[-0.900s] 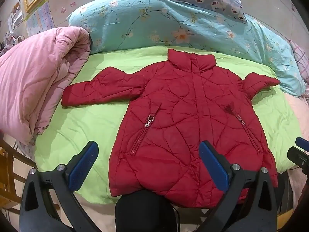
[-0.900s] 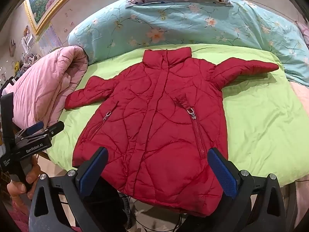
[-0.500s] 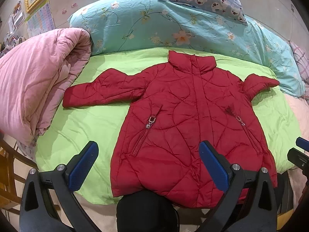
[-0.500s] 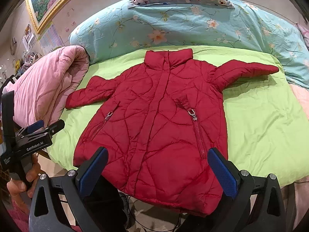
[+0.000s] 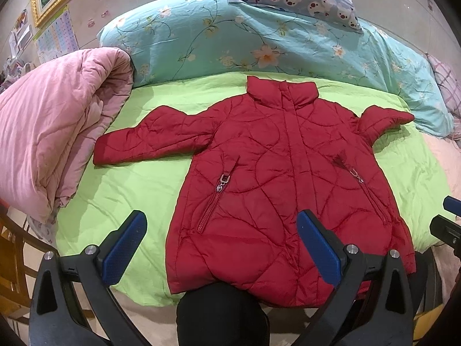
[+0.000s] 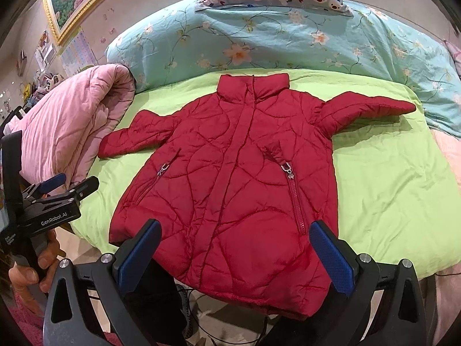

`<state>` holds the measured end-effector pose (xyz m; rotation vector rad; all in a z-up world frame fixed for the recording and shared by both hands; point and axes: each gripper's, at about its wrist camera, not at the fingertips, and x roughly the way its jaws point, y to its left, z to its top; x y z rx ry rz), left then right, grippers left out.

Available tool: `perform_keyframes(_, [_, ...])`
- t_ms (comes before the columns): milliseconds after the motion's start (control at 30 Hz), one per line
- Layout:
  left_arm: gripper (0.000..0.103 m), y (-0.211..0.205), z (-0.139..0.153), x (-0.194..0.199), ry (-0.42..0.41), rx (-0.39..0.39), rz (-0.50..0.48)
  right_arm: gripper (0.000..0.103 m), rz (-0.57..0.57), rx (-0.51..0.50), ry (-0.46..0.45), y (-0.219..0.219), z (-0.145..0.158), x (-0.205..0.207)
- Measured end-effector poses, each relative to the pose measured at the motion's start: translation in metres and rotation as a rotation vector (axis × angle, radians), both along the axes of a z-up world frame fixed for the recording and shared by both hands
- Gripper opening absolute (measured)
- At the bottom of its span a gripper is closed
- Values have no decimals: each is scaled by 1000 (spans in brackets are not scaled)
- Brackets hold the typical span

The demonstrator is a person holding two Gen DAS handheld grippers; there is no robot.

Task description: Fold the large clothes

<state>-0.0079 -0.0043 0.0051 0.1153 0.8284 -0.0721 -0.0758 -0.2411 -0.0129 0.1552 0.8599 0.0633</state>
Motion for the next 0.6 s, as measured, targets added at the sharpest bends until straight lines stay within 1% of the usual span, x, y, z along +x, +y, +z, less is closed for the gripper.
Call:
perform_keyframes(200, [103, -2, 3, 2, -16, 8, -3, 103, -5, 7, -6, 0, 2, -1])
perform_keyframes(300, [103, -2, 3, 3, 8, 11, -7, 103, -4, 7, -7, -1, 2, -1])
perform_keyframes(367, [103, -2, 3, 3, 8, 14, -10, 103, -3, 9, -7, -1, 2, -1])
perform_keyframes(600, [103, -3, 3, 2, -21, -1, -9, 103, -2, 14, -5, -1, 4, -1])
